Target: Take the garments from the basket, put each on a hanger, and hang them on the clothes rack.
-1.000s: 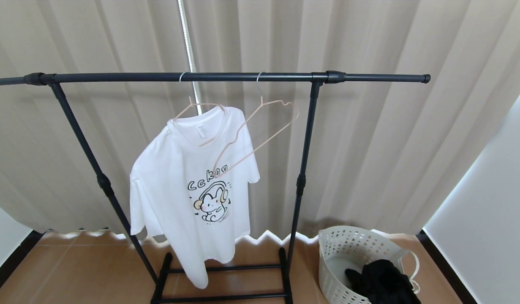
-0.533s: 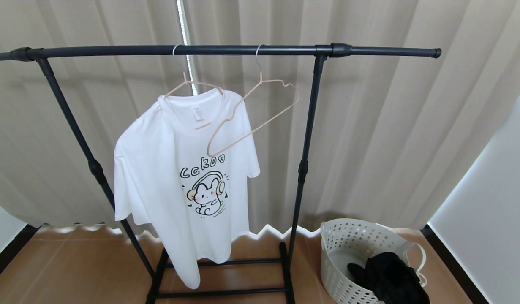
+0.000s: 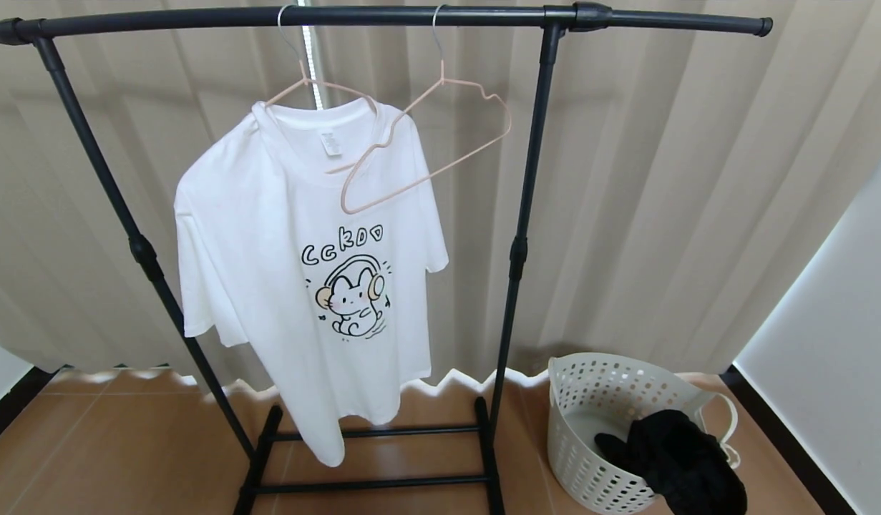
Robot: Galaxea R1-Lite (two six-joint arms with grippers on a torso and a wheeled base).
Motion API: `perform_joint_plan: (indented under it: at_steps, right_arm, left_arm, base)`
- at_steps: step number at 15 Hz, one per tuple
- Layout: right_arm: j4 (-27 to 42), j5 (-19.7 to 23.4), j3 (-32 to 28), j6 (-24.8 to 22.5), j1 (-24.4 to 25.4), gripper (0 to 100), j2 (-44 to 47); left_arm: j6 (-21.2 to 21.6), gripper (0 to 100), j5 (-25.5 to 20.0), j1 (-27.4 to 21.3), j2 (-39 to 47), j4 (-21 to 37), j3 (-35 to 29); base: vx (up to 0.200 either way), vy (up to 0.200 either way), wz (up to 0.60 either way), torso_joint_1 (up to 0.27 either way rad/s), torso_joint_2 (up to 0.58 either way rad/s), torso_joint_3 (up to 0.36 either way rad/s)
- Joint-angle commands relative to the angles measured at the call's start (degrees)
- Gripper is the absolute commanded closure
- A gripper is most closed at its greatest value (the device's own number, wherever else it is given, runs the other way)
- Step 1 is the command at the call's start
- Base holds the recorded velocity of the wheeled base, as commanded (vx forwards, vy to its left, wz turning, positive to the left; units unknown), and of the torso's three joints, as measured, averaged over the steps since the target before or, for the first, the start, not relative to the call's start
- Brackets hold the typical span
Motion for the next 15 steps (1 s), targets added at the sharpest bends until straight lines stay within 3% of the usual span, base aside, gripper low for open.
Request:
perform_joint_plan:
  at_steps: [1,9,15]
  right_arm:
    - [0.0,0.0,0.0,0.1,0.0,0,0.0]
    - [-0.1,0.0,0.0,0.1,0.0,0,0.0]
    - [-0.2,-0.1,0.0,0.0,0.0,0,0.0]
  left_arm:
    - [0.0,0,0.0,0.0,0.1,-0.1,0.0]
    - [0.0,0,0.0,0.0,0.2,-0.1,0.0]
    - [0.0,0,0.0,0.0,0.1,-0.1,0.0]
  base:
    - [0.0,0.0,0.0,-0.163,0.51,0.325]
    - [0.0,0.0,0.0,-0.127,0.47,0.344]
    - [0.0,0.0,0.0,-0.056,0.38,0.328]
